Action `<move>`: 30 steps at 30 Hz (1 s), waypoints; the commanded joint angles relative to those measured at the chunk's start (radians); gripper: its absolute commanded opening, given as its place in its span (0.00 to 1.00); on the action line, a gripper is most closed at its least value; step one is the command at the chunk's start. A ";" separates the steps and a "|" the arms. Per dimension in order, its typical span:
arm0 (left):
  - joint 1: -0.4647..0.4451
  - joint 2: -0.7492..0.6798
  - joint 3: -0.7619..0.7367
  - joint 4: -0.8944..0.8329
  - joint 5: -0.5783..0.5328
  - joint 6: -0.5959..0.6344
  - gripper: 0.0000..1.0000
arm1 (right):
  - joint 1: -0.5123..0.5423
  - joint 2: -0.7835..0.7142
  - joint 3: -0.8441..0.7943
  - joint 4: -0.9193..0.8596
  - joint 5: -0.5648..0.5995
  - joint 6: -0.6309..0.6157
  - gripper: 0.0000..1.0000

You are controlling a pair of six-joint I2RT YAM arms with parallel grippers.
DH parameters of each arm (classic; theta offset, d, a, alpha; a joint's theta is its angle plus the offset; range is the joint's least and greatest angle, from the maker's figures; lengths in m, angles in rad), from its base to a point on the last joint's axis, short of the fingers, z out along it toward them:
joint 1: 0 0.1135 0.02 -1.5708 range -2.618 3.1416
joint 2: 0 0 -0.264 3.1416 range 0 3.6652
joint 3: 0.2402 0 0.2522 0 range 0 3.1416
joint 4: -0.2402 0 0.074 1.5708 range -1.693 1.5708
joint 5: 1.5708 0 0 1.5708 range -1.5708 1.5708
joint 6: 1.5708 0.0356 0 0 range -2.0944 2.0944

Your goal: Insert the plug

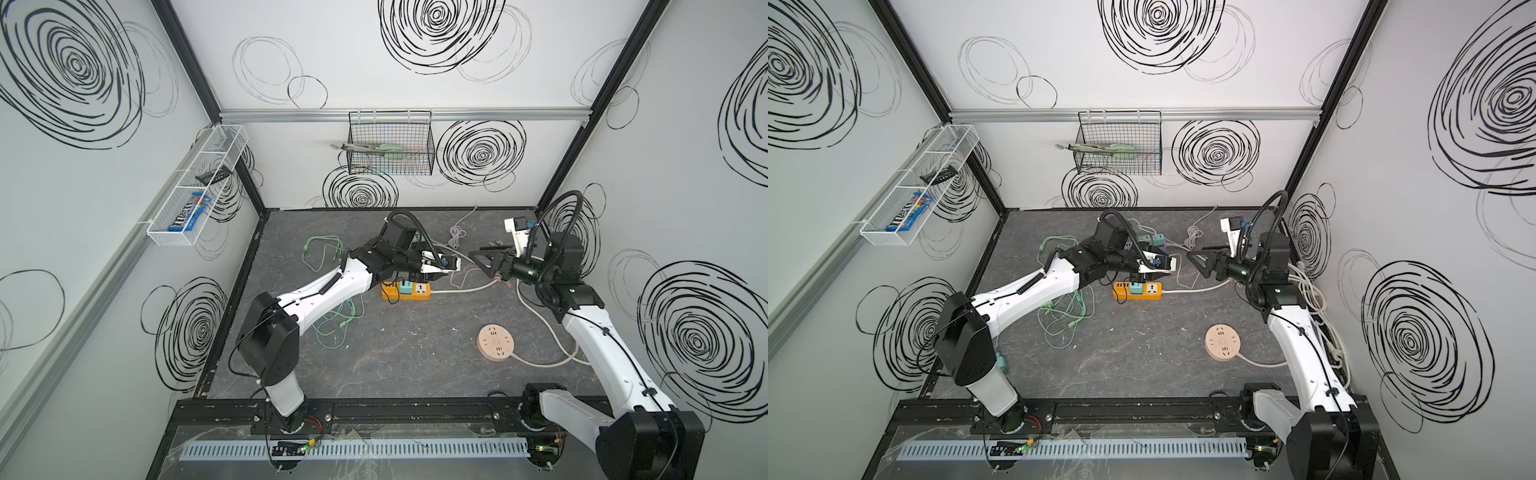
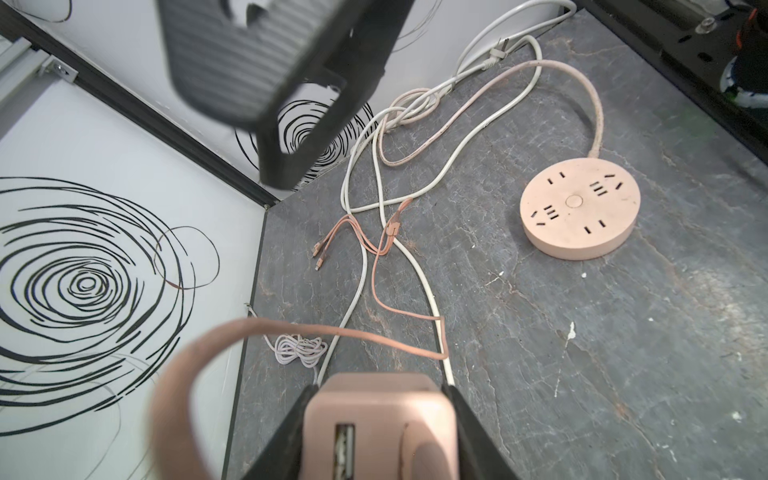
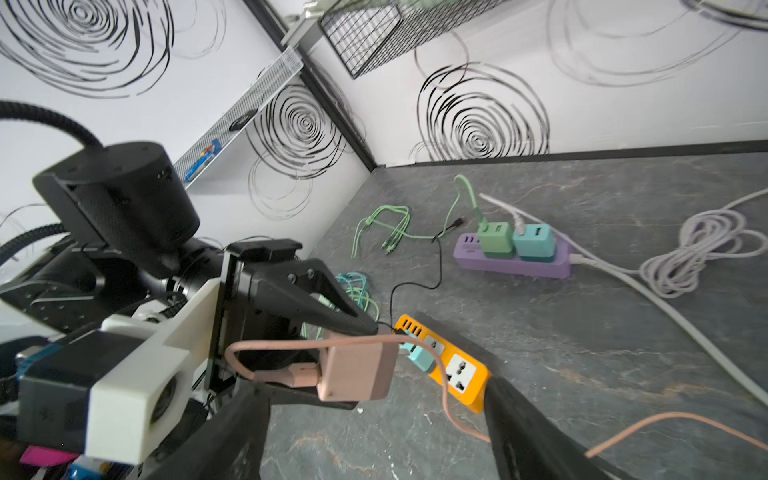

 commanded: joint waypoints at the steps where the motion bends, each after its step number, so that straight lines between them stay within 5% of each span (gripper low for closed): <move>1: 0.001 -0.032 -0.011 0.090 -0.016 0.030 0.00 | 0.048 0.000 0.008 -0.054 0.022 -0.058 0.82; 10: -0.015 -0.042 -0.038 0.108 -0.038 -0.073 0.00 | 0.152 0.014 -0.061 0.037 0.126 -0.032 0.85; 15: -0.105 -0.034 -0.115 0.059 -0.288 -0.128 0.00 | 0.104 -0.031 -0.109 -0.019 0.543 0.099 0.91; 22: -0.233 0.031 -0.128 -0.266 -0.469 -0.354 0.00 | -0.152 -0.058 -0.226 -0.046 0.520 0.168 0.94; 30: -0.291 0.297 -0.004 -0.653 -0.515 -0.440 0.04 | -0.164 -0.039 -0.228 -0.023 0.481 0.164 0.94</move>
